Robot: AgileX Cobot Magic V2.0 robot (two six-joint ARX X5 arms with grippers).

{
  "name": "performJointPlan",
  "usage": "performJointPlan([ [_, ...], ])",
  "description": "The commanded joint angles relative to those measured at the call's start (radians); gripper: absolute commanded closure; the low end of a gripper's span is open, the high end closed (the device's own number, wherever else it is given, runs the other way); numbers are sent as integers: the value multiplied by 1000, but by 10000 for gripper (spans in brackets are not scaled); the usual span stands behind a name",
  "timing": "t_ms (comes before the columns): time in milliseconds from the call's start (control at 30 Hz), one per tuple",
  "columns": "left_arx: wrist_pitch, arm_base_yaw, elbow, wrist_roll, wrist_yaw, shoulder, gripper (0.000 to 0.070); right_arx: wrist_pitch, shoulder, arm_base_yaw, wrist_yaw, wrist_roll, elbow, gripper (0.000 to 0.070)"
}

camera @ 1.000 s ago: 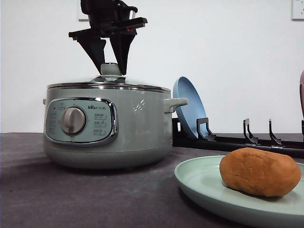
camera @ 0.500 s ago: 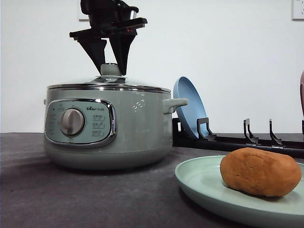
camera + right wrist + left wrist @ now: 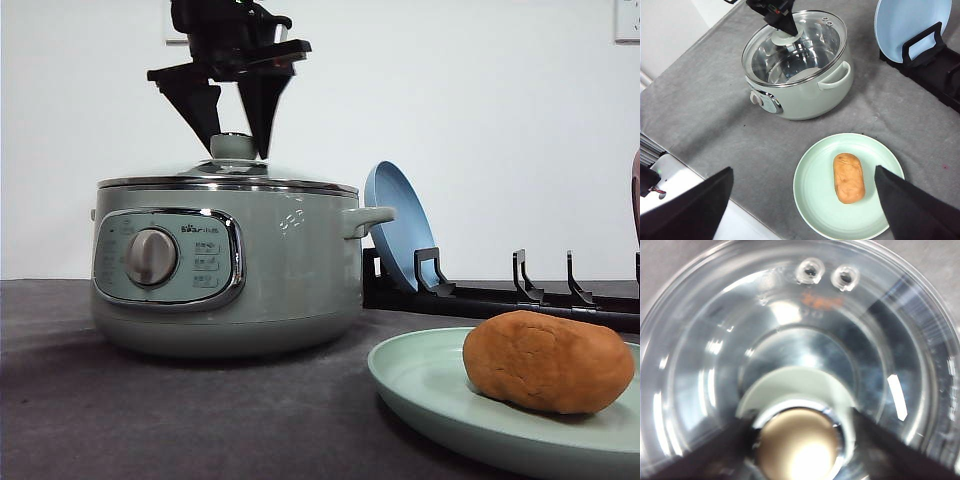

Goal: Transfer potato from steamer to green plate

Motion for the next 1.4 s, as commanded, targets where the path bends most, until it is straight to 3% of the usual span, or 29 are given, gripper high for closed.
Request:
performJointPlan([
  [0, -20, -8, 28, -12, 6, 8, 110, 8, 4, 5, 1, -15, 18, 128],
  [133, -18, -8, 28, -16, 6, -51, 24, 8, 4, 5, 3, -28, 18, 128],
  [533, -35, -18, 19, -43, 8, -329, 23, 8, 4, 5, 1, -29, 18, 128],
  [700, -33, -36, -79, -28, 8, -495, 23, 8, 3, 5, 0, -29, 18, 128],
  [867, 52, -43, -310, 5, 8, -707, 23, 8, 3, 5, 0, -36, 18, 128],
  [1133, 351, -63, -876, -7, 19, -1155, 23, 8, 3, 5, 0, -81, 17, 128],
  [1367, 532, -63, -1208, -141, 153, -1476, 23, 23, 1, 5, -4, -100, -16, 129],
])
